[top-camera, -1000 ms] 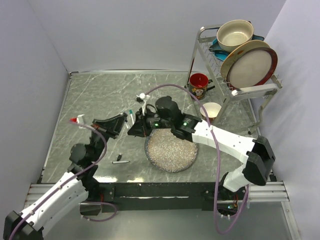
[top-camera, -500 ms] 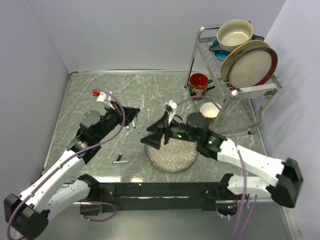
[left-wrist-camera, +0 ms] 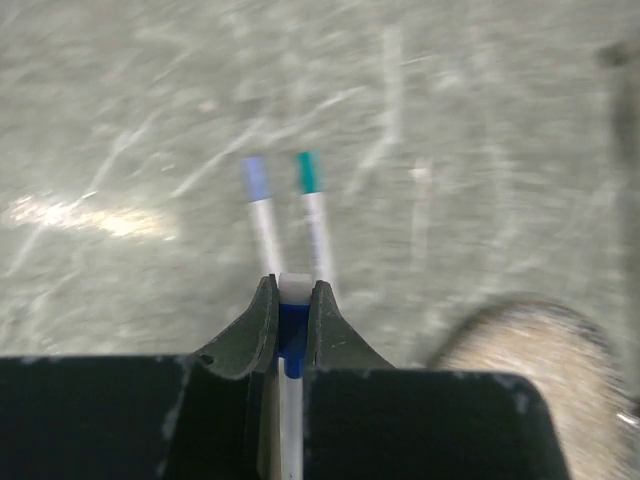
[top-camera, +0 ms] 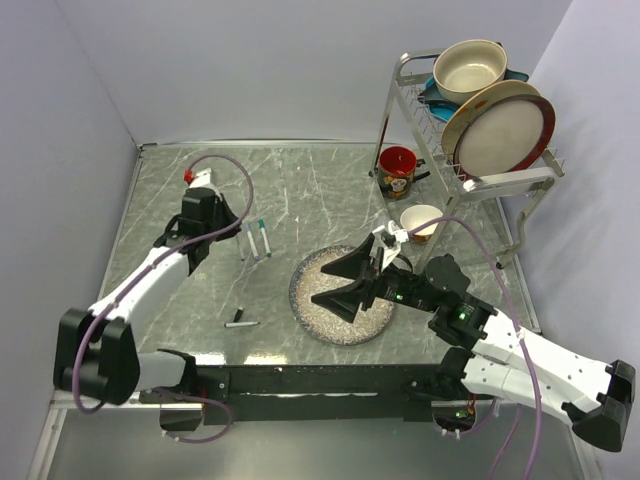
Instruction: Insert the pens into the pen caps
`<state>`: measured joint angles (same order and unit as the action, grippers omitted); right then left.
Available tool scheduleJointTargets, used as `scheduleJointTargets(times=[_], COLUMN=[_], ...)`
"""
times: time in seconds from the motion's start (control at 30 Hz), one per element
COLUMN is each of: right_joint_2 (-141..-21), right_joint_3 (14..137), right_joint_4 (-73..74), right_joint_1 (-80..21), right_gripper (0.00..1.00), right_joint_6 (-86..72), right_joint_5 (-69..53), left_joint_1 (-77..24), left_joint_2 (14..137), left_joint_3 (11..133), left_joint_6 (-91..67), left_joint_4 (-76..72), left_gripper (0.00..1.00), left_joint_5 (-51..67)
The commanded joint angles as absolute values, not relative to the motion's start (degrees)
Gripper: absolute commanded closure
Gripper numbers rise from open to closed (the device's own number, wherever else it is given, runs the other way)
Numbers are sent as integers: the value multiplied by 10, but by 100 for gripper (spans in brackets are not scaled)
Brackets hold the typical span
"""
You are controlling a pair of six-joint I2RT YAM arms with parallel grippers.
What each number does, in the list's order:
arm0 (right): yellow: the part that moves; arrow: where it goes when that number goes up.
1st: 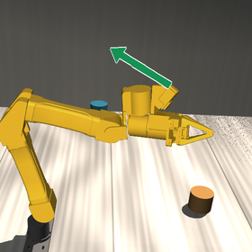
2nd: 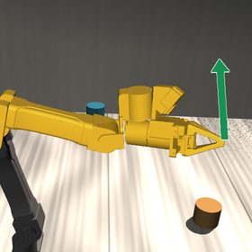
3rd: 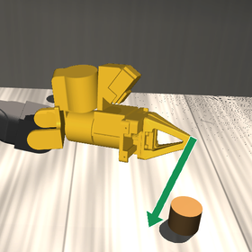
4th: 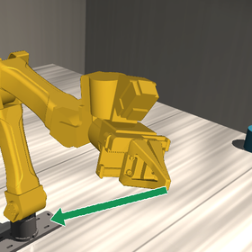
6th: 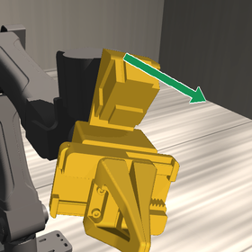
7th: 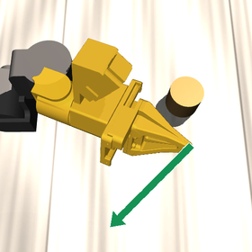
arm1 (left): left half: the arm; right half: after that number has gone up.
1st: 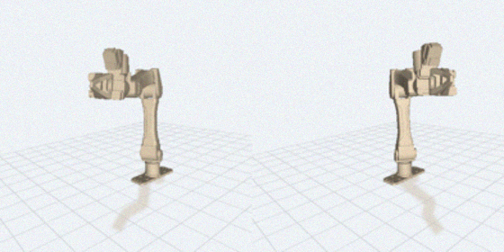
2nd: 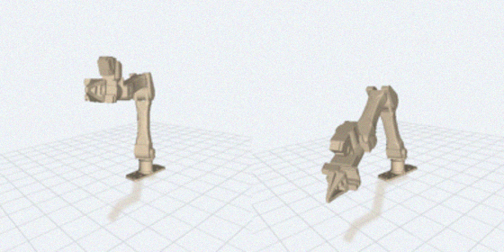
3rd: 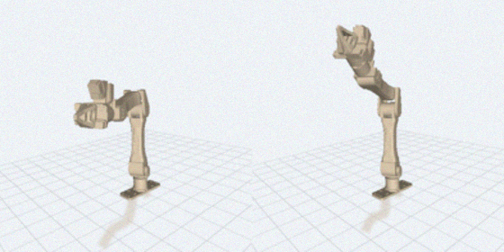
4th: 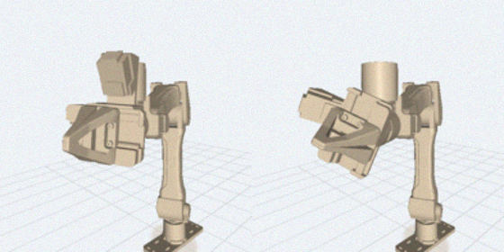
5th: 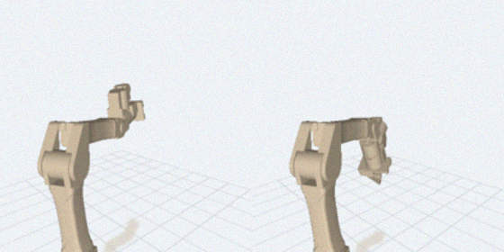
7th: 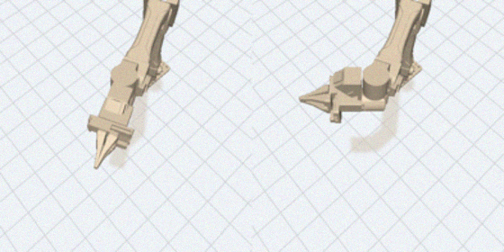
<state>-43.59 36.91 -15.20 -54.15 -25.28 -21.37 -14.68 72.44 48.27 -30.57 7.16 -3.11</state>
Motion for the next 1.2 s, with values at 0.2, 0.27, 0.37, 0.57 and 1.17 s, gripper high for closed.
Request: scheduleJointTargets(times=[0.2,0.27,0.37,0.57,1.17], right_joint_2=[-418,-408,-400,-405,-390], right_joint_3=[355,351,347,350,352], right_joint_4=[-192,-190,-183,-183,-165], right_joint_1=[-546,-546,-546,-546,-547], right_gripper=[8,8,8,8,8], right_joint_6=[-274,-270,-266,-270,-265], right_joint_5=[-197,-186,-175,-175,-171], left_joint_1=[-137,-137,-137,-137,-146], left_joint_2=[914,952,987,1023,934], left_joint_3=[595,613,631,651,731], left_joint_6=[-293,-299,-309,-320,-198], left_joint_4=[107,120,129,141,262], left_gripper=[99,99,98,86,54], left_joint_5=[-119,-124,-133,-153,-142])
